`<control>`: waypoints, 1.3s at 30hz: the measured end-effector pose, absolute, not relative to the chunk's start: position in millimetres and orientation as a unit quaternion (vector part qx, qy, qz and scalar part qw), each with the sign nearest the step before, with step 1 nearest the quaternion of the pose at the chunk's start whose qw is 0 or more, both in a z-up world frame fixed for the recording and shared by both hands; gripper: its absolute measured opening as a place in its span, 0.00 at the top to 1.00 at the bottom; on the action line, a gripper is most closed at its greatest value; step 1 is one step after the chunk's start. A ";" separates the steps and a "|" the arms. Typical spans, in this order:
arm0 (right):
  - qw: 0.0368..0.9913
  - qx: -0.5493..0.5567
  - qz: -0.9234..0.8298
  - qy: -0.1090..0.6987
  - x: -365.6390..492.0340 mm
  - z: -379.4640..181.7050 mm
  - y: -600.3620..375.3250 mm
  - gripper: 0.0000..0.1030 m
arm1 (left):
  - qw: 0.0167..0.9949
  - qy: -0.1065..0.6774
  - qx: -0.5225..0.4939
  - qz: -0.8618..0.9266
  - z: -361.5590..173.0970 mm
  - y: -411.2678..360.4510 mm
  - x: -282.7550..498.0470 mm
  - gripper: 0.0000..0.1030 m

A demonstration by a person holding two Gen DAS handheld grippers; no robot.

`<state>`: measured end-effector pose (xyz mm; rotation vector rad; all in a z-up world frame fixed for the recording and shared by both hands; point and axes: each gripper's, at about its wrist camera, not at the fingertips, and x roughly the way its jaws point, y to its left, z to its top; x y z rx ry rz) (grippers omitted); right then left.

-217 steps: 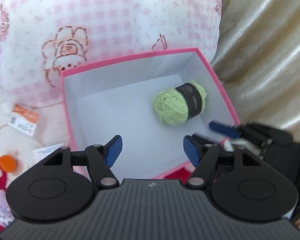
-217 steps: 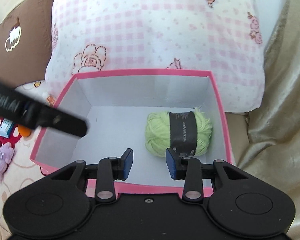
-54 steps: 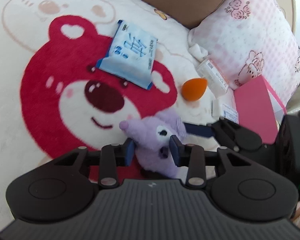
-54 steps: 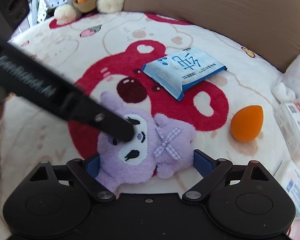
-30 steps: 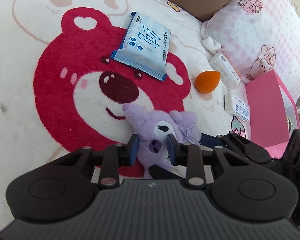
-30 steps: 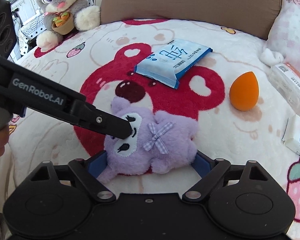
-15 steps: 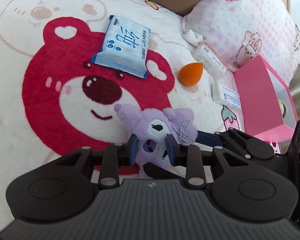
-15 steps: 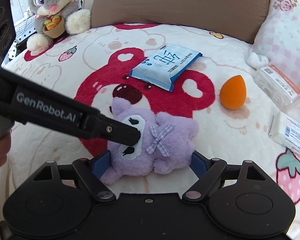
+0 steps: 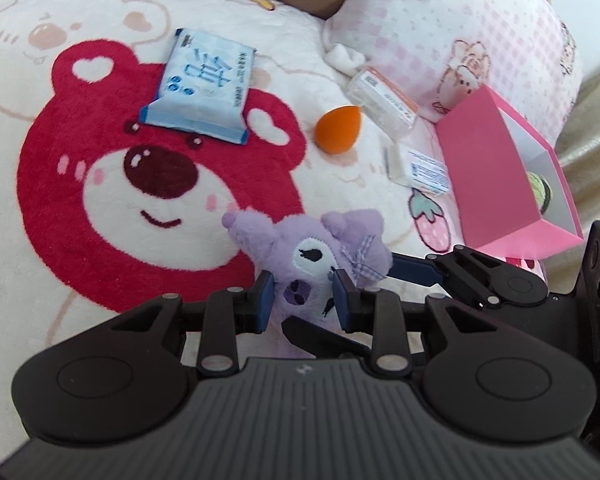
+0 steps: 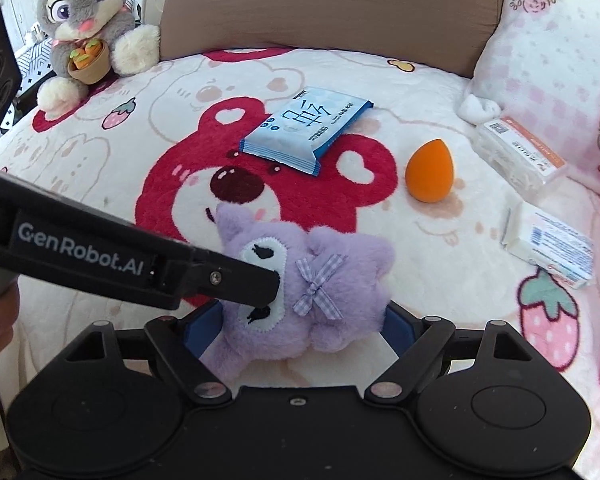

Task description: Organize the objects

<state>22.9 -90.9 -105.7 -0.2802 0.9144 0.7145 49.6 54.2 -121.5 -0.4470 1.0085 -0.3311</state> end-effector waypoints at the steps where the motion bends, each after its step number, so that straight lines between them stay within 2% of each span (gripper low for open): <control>1: 0.826 -0.137 0.329 0.436 21.3 -103.1 -92.5 0.15 | 0.834 0.480 -0.214 -0.166 -119.5 52.3 48.9 0.72; 7: 0.822 -0.130 0.303 0.464 10.8 -84.7 -111.9 0.15 | 0.826 0.486 -0.201 -0.204 -100.0 37.3 41.0 0.72; 39: 0.820 -0.126 0.289 0.477 -19.0 -10.2 -155.9 0.15 | 0.812 0.522 -0.131 -0.226 -17.4 -13.9 8.8 0.71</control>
